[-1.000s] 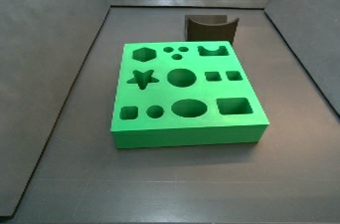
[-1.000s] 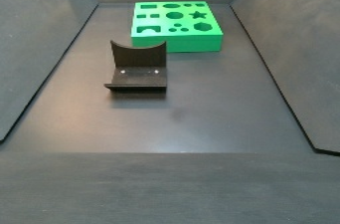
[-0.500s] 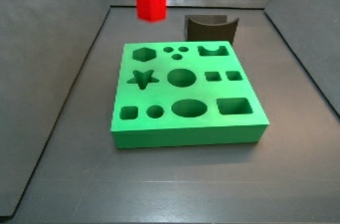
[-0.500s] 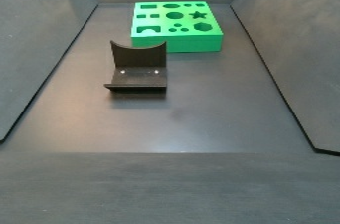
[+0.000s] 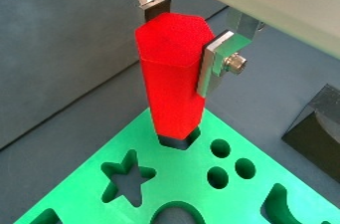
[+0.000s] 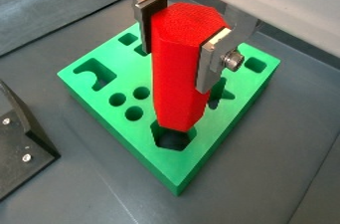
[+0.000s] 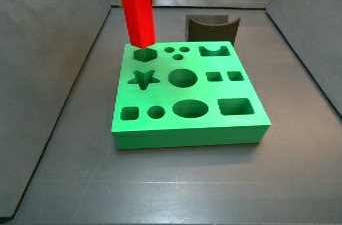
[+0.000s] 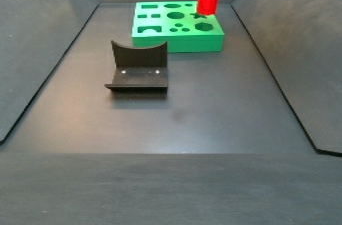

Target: Insert the hexagon object.

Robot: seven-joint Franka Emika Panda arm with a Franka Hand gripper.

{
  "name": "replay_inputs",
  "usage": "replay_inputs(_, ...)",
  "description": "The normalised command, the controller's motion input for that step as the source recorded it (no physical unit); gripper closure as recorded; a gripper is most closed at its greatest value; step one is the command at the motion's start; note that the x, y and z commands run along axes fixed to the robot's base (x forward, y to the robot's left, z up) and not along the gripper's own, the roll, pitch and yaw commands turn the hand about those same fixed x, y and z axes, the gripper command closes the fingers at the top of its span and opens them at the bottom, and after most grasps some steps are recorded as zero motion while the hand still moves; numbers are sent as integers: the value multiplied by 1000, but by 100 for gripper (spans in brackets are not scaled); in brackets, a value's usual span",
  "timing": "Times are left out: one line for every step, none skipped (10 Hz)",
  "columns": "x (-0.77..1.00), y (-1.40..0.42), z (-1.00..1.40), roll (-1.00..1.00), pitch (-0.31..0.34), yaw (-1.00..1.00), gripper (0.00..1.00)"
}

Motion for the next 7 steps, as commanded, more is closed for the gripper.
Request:
replay_inputs(3,37,-263,-31,0,0,100)
replay_inputs(9,63,-369,-110,0,-3,100)
replay_inputs(0,114,-454,-241,0,-23,100)
replay_inputs(0,154,-383,-299,0,-51,100)
replay_inputs(0,143,-297,-250,0,-43,100)
replay_inputs(0,120,-254,-187,0,-9,100)
replay_inputs(0,60,-289,-123,0,0,100)
